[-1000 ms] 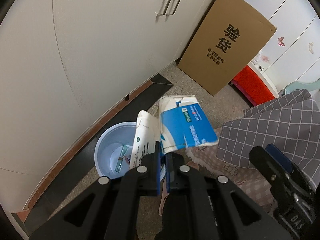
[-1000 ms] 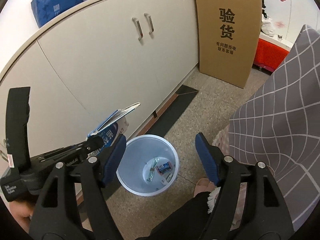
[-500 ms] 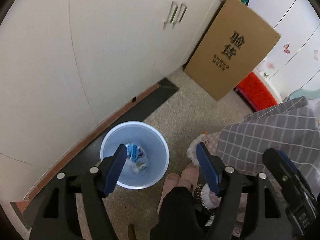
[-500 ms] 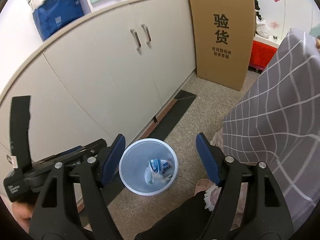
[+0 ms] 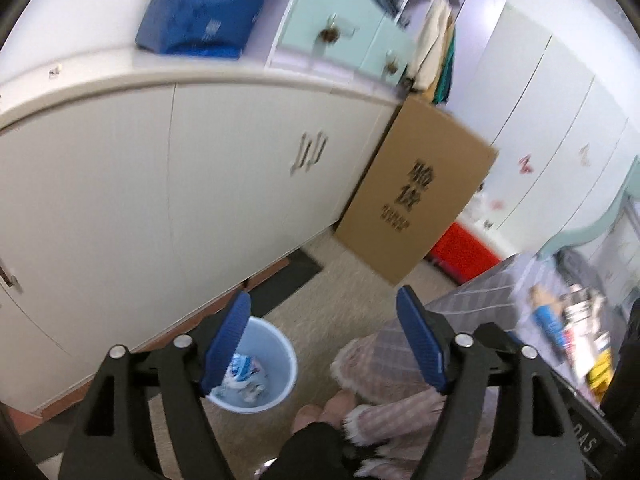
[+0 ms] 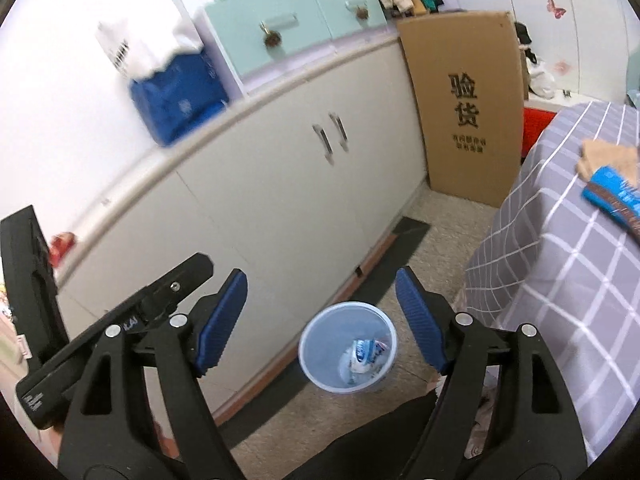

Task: Collect trash
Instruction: 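Move both empty tools back over the table toward the remaining trash, then grasp the blue wrapper with the left tool while the right tool grasps the white-red box, then carry both items to the wastebasket and open the right tool over it, then move both empty tools back over the table toward the yellow trash, then grasp the yellow-blue carton with the left tool while the right tool grasps the yellow bag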

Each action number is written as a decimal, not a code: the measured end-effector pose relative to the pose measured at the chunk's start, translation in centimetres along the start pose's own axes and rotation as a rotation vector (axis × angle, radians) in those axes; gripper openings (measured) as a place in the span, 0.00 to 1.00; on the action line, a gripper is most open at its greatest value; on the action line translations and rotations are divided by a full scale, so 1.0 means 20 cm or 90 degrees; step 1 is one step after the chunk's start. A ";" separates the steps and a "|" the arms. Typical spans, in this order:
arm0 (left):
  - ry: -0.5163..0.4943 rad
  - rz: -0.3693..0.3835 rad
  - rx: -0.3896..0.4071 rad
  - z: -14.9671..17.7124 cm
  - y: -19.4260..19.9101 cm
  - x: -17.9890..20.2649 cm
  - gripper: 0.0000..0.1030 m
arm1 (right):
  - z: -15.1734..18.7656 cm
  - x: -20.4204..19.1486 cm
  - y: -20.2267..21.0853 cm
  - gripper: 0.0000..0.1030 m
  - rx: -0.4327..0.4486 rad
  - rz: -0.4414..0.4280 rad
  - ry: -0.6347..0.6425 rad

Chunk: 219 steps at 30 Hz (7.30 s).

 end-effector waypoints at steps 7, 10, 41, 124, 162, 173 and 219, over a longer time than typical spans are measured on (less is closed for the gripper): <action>-0.085 0.054 0.005 0.05 0.14 0.39 0.76 | -0.10 0.25 0.39 0.73 0.071 0.075 -0.002; -0.121 0.097 -0.018 0.13 0.13 0.61 0.77 | -0.10 0.45 0.53 0.73 0.088 0.122 -0.022; -0.267 0.166 -0.151 0.57 -0.13 1.44 0.77 | 0.01 1.48 0.77 0.73 0.001 0.216 -0.187; -0.032 0.080 -0.144 0.19 -0.30 0.06 0.29 | -0.05 0.06 -0.35 0.07 -0.079 0.010 0.049; 0.039 -0.024 -0.232 0.34 -0.74 -0.44 0.70 | 0.23 0.12 -0.70 0.62 -0.117 0.047 0.023; 0.059 -0.030 -0.195 0.30 -0.55 -0.36 0.71 | 0.16 0.10 -0.53 0.62 -0.089 0.049 0.018; -0.419 0.305 -0.160 0.78 0.03 2.07 0.77 | 0.09 2.02 1.26 0.72 0.103 0.330 -0.312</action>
Point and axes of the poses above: each gripper's, at about its wrist camera, not at the fingertips, and y roughly against the way its jaws point, x to its right, z to its underside, the point moved 10 cm from there along -y, roughly the way its jaws point, and after that the axes turned 3 degrees about x, right-handed, at the moved point
